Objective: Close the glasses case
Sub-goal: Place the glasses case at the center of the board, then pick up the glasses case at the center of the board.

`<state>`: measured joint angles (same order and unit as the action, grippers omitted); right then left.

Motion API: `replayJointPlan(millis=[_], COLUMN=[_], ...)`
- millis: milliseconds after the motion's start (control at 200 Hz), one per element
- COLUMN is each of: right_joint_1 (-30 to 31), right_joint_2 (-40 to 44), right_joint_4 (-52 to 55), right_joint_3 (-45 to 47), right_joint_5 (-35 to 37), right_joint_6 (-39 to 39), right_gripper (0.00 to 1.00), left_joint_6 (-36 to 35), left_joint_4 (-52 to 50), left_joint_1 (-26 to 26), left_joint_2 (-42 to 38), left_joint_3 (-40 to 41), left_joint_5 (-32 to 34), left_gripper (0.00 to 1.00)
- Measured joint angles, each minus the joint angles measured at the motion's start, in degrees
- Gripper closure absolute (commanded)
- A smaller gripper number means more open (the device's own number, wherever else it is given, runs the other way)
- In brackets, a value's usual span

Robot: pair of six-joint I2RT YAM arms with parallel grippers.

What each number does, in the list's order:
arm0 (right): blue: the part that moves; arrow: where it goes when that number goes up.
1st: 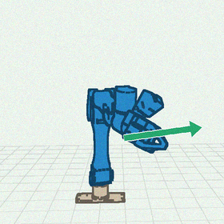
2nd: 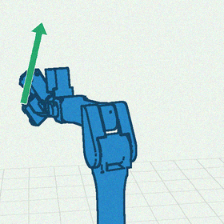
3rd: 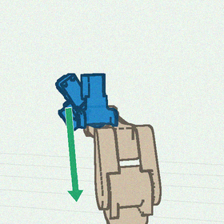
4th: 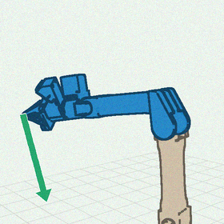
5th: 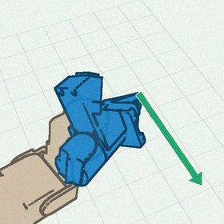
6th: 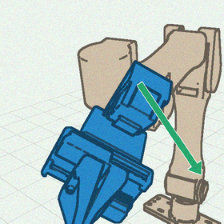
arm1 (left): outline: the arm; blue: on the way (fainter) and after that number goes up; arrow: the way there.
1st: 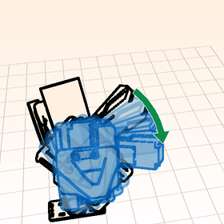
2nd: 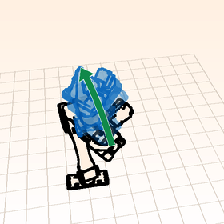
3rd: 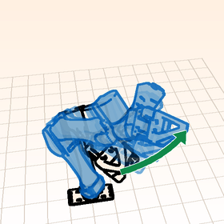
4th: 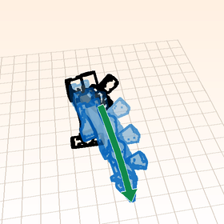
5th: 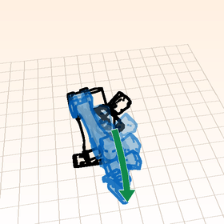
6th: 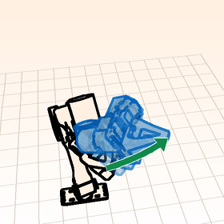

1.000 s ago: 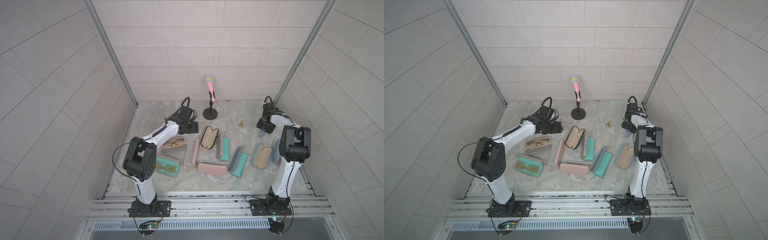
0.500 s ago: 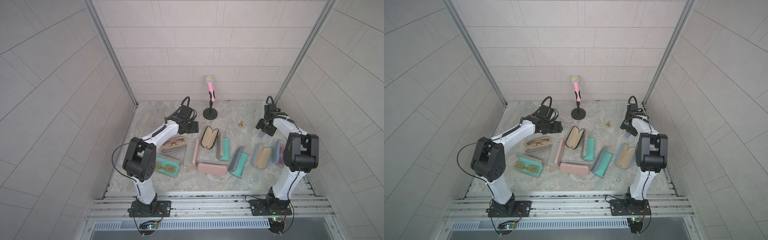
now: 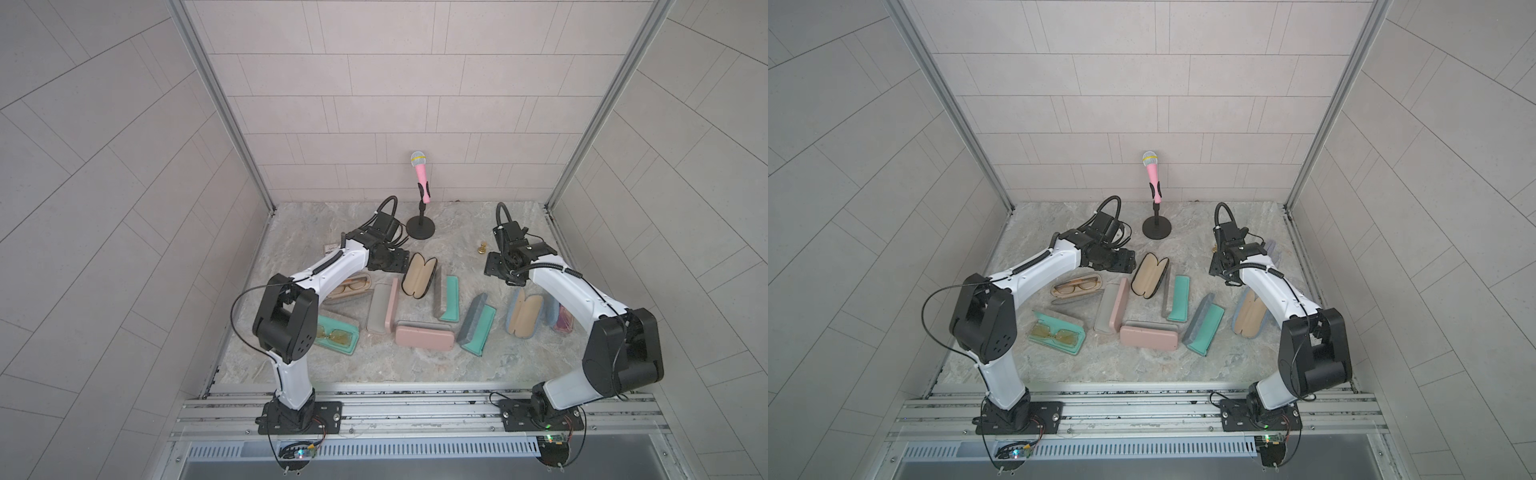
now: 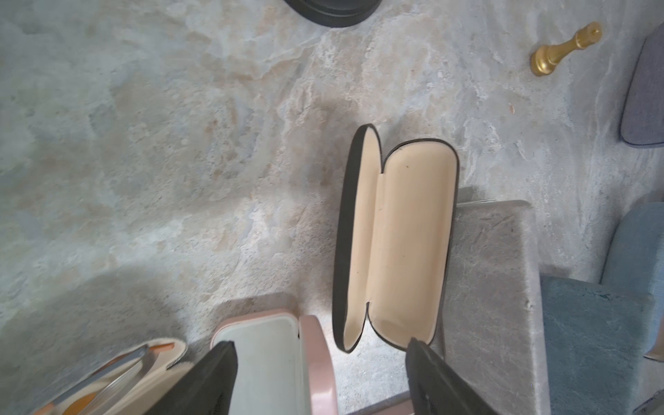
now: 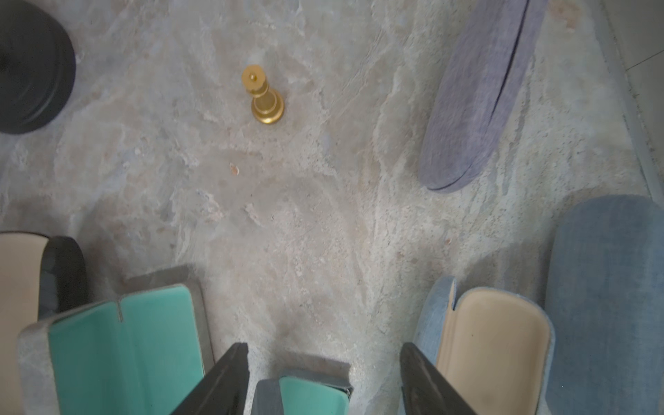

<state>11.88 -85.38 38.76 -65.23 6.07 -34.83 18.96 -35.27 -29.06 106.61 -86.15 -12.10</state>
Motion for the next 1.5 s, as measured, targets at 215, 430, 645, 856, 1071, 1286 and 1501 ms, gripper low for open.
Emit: replayJointPlan(millis=[215,430,645,856,1071,1286,1501], right_joint_1=[1.6,1.6,1.6,1.6,1.6,1.6,1.6], right_joint_2=[0.7,1.5,1.6,1.6,1.6,1.6,1.4], right_joint_4=[0.0,-0.5,-1.0,-1.2,-1.3,-1.3,-1.2], right_joint_3=[1.9,1.9,1.9,1.9,1.9,1.9,0.8], right_joint_5=[0.0,-0.3,-0.3,-0.3,-0.5,-0.5,-0.9], right_joint_6=[-0.2,0.2,0.3,0.3,0.3,0.3,0.7], right_gripper=[0.33,0.33,0.33,0.34,0.34,0.35,0.35], left_joint_6=[-1.0,-0.9,-1.1,-1.0,-0.8,-0.8,0.0], left_joint_4=[-0.3,-1.4,-2.3,-3.3,-4.1,-4.3,-4.3], left_joint_1=[-0.1,-0.1,-0.1,-0.3,-0.4,-0.5,-0.1], left_joint_2=[8.8,14.5,18.0,20.4,21.1,21.3,21.3], left_joint_3=[-6.0,-11.0,-14.9,-16.3,-16.8,-16.9,-18.4], left_joint_5=[-3.4,-4.8,-5.9,-6.2,-6.3,-5.9,-4.7], left_gripper=[0.29,0.36,0.54,0.62,0.82,0.91,0.91])
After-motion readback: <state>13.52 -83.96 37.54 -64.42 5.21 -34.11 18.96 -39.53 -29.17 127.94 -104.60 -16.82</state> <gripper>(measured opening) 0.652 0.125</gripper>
